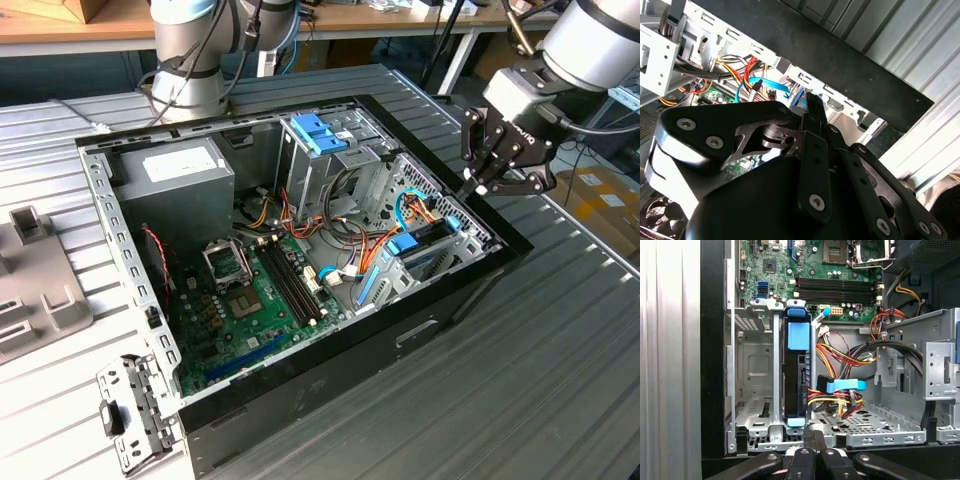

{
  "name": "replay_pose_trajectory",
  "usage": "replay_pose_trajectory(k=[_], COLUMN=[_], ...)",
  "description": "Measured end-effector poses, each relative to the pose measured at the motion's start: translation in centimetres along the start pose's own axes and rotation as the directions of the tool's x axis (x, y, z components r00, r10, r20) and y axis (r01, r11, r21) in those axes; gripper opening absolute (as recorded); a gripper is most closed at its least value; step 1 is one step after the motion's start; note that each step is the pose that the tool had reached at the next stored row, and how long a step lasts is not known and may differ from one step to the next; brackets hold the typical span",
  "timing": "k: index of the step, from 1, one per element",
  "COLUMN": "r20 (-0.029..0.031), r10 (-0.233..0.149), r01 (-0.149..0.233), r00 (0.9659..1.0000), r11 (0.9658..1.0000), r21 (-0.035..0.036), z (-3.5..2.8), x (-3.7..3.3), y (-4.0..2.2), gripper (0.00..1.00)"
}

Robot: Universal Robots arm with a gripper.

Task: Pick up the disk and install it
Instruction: 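Insert the first disk wire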

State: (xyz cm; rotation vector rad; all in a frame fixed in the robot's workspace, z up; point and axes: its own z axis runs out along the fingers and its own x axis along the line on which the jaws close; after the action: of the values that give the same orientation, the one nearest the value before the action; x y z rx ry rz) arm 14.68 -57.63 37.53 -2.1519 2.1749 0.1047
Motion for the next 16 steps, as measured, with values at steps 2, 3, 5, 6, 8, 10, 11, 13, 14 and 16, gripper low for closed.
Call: replay_pose_trajectory(k=[2, 3, 5, 6, 8, 10, 11, 13, 14, 16], r20=[0.0000, -0.0001, 0.0000, 0.0000, 0.0001, 0.0001, 0.0001, 0.0000, 0.0000, 0.0000], r10=[0.000, 0.000, 0.000, 0.000, 0.000, 0.000, 0.000, 0.000, 0.000, 0.000], r01=[0.000, 0.000, 0.000, 0.000, 0.000, 0.000, 0.000, 0.000, 0.000, 0.000], r00=[1.0000, 1.0000, 1.0000, 1.0000, 1.0000, 1.0000, 1.0000, 1.0000, 1.0000, 1.0000], r11=[1.0000, 1.0000, 1.0000, 1.0000, 1.0000, 1.0000, 1.0000, 1.0000, 1.0000, 1.0000], r21=[0.0000, 0.0000, 0.0000, 0.0000, 0.0000, 0.0000, 0.0000, 0.0000, 0.0000, 0.0000], z=[-0.20, -0.29, -0.49, -0.54, -0.58, -0.60, -0.60, -0.61, -0.61, -0.61], x=[-0.02, -0.03, -0.05, -0.06, -0.07, -0.07, -0.07, -0.07, -0.07, -0.07], y=[-0.11, -0.15, -0.23, -0.25, -0.26, -0.26, -0.26, -0.25, -0.26, -0.26], gripper=[0.11, 0.11, 0.11, 0.11, 0.11, 0.11, 0.11, 0.11, 0.11, 0.11])
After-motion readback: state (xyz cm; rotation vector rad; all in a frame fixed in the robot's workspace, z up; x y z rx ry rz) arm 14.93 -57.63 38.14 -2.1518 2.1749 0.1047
